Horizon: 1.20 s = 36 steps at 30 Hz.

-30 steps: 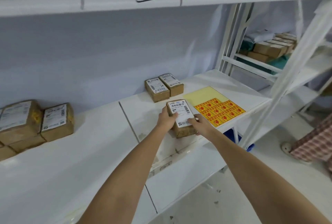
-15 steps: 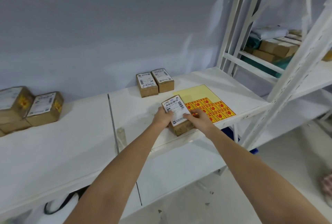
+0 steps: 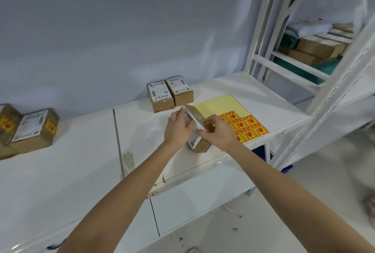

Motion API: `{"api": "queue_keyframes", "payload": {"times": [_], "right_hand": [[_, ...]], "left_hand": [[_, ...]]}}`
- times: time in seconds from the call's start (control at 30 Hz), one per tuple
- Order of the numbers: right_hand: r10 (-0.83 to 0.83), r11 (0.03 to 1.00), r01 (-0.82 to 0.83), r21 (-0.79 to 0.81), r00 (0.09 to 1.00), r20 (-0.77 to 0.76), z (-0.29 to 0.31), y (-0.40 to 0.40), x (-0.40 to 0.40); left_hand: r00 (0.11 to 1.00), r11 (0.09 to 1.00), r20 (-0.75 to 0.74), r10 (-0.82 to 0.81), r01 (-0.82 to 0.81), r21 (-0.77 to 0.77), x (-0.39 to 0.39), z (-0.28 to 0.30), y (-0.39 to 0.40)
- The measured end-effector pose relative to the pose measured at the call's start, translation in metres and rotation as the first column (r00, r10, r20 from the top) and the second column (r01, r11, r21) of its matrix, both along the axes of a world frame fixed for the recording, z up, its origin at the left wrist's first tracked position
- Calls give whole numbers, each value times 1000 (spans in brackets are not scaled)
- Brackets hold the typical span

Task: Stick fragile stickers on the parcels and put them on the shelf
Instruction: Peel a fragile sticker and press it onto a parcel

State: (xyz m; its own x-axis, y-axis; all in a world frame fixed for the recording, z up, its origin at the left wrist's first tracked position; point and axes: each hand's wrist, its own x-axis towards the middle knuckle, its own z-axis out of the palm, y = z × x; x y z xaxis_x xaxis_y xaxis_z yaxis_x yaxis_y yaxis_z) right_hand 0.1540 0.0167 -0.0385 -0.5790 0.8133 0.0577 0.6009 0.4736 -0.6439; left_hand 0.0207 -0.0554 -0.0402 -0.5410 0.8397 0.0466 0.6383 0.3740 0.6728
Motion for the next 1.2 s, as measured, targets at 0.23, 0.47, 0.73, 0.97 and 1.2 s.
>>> {"api": "queue_keyframes", "payload": {"times": [0.23, 0.47, 0.73, 0.97, 1.2], "right_hand": [[24, 974, -21, 226, 1000, -7, -15, -18, -6], [280, 900, -260, 349, 960, -6, -11, -13, -5], [373, 861, -341, 377, 928, -13, -26, -9, -7], [380, 909, -345, 231, 916, -126, -30, -10, 0], [368, 924, -347, 162, 921, -128, -33, 51, 15]], "left_hand": [[997, 995, 0, -77, 77, 60, -1, 0, -9], [980, 997, -192, -51, 59, 38, -11, -13, -33], [919, 997, -389, -67, 81, 20, -16, -13, -42], [869, 975, -458, -189, 221, 16, 2, -16, -46], [887, 984, -440, -138, 173, 39, -1, -3, -40]]}}
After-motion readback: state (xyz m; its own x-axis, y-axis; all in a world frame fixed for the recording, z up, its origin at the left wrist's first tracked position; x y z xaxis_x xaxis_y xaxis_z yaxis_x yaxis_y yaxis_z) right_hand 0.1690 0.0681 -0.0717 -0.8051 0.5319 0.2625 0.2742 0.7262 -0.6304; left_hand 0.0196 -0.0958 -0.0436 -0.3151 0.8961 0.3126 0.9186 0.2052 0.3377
